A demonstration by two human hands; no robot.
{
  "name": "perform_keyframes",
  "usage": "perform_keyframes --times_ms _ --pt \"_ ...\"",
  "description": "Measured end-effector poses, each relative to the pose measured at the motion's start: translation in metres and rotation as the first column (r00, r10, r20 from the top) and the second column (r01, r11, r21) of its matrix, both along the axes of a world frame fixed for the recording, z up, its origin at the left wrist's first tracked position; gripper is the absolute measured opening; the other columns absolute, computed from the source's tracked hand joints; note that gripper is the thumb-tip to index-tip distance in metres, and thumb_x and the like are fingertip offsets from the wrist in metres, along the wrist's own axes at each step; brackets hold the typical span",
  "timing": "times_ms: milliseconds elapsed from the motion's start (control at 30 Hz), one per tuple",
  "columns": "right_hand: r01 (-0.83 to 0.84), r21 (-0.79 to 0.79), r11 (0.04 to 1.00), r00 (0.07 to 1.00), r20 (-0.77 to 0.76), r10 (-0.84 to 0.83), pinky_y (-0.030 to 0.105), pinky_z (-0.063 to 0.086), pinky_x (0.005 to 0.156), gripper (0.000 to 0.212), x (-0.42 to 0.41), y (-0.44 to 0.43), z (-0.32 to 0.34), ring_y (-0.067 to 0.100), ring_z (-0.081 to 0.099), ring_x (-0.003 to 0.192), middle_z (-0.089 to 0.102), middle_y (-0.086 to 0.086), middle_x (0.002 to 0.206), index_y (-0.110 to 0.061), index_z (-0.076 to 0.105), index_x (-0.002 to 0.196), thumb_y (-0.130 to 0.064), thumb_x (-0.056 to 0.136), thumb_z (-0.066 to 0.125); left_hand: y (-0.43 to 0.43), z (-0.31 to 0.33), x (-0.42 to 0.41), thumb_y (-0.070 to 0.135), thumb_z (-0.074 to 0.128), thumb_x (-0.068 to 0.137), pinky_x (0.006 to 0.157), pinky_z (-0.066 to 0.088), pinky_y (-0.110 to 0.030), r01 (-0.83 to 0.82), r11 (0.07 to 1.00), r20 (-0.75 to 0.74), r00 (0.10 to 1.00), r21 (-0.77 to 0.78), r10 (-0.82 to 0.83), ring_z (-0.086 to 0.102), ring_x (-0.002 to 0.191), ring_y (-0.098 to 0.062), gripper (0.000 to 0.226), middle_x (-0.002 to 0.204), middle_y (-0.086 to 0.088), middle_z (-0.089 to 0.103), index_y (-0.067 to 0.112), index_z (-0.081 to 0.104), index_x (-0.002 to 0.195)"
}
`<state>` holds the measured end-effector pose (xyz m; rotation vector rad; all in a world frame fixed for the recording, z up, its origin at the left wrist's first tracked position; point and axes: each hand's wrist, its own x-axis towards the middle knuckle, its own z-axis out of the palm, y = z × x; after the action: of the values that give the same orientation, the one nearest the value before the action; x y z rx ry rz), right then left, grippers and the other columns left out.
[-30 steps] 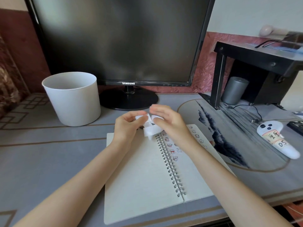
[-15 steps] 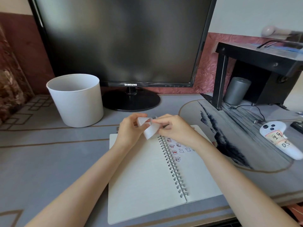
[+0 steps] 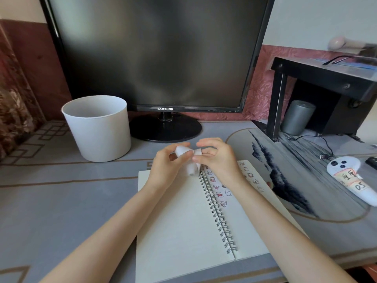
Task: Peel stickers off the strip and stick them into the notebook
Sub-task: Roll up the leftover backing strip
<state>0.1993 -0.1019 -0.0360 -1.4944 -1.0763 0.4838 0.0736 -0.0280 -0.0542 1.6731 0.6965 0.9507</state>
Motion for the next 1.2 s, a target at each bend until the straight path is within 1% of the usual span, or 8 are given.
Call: perform_keyframes --times_ms 233,400,500,733,867,1000,1100,1200 --pt "0.008 0.104 0.995 1.000 -0.028 -0.005 0.021 0.052 0.080 0.016 -0.005 -0.001 -0.001 0.008 0.067 0.084 0.063 0.008 0.108 -0.014 0.073 0.075 0.001 0.072 0.076 -0.001 -0.002 -0.001 0.026 0.054 0.096 0.067 0.040 -0.008 0.051 0.997 -0.065 0.997 0.056 -0.048 0.057 0.069 0.008 0.018 0.087 0.005 0.070 0.017 0.068 0.103" --pt "0.099 0.072 0.992 0.984 0.138 -0.108 0.030 0.044 0.094 0.021 -0.006 0.002 -0.004 0.020 0.054 0.107 0.058 -0.010 0.101 -0.041 0.071 0.070 -0.021 0.071 0.081 -0.003 0.001 0.001 0.025 0.052 0.097 0.070 0.044 -0.017 0.033 0.998 -0.069 0.997 0.051 -0.030 0.061 0.076 -0.007 0.019 0.088 -0.001 0.072 0.017 0.069 0.100" --pt "0.145 0.047 0.988 0.964 0.220 -0.151 0.013 0.031 0.088 0.014 -0.006 0.003 -0.002 0.014 0.042 0.104 0.049 -0.015 0.091 -0.036 0.071 0.075 -0.025 0.072 0.079 -0.005 0.003 0.004 0.026 0.049 0.096 0.073 0.050 -0.030 0.057 0.996 -0.012 0.998 -0.065 -0.058 0.063 0.081 -0.015 0.018 0.088 -0.004 0.069 0.019 0.066 0.095" --pt "0.048 0.056 0.997 0.942 0.331 -0.064 0.021 0.034 0.087 0.015 -0.020 0.002 0.004 0.015 0.038 0.091 0.054 -0.016 0.076 -0.025 0.074 0.098 -0.018 0.087 0.065 -0.014 0.012 0.005 0.022 0.035 0.102 0.073 0.041 -0.026 0.062 0.995 0.097 0.994 -0.082 -0.054 0.054 0.071 -0.004 0.018 0.082 0.007 0.057 0.018 0.052 0.107" --pt "-0.145 -0.099 0.984 0.975 0.154 0.159 0.003 0.027 0.088 0.031 -0.024 -0.003 0.010 0.004 0.042 0.101 0.059 -0.009 0.102 -0.018 0.062 0.123 -0.014 0.099 0.043 -0.007 0.013 0.002 0.020 0.034 0.102 0.056 0.041 -0.017 0.038 0.998 0.103 0.994 -0.053 -0.032 0.049 0.061 0.005 0.018 0.083 0.010 0.053 0.025 0.051 0.108" --pt "-0.218 -0.033 0.975 0.976 -0.034 0.216 0.020 0.040 0.092 0.035 -0.023 -0.014 0.014 0.014 0.055 0.098 0.050 0.000 0.115 -0.024 0.054 0.130 -0.016 0.097 0.048 -0.006 0.014 0.001 0.011 0.034 0.100 0.060 0.039 -0.014 -0.006 1.000 0.126 0.992 -0.005 0.007 0.049 0.074 -0.004 0.027 0.088 0.010 0.054 0.030 0.054 0.102" --pt "-0.237 0.030 0.971 0.971 0.038 0.236 0.021 0.049 0.073 0.048 -0.025 -0.020 0.014 0.019 0.054 0.073 0.050 0.004 0.104 -0.035 0.058 0.117 -0.003 0.082 0.070 -0.002 0.013 -0.003 0.009 0.035 0.099 0.076 0.039 -0.019 -0.050 0.998 0.115 0.992 0.049 0.044 0.049 0.088 -0.008 0.026 0.098 0.007 0.053 0.025 0.054 0.107" --pt "-0.148 0.099 0.984 0.989 0.046 0.144 0.025 0.053 0.075 0.032 -0.029 -0.017 0.012 0.017 0.062 0.072 0.059 0.004 0.095 -0.024 0.071 0.096 0.001 0.076 0.073 -0.005 0.019 -0.002 0.014 0.037 0.099 0.072 0.041 -0.017 -0.067 0.998 0.113 0.991 -0.016 0.069 0.051 0.084 -0.003 0.022 0.095 0.008 0.052 0.026 0.055 0.105"
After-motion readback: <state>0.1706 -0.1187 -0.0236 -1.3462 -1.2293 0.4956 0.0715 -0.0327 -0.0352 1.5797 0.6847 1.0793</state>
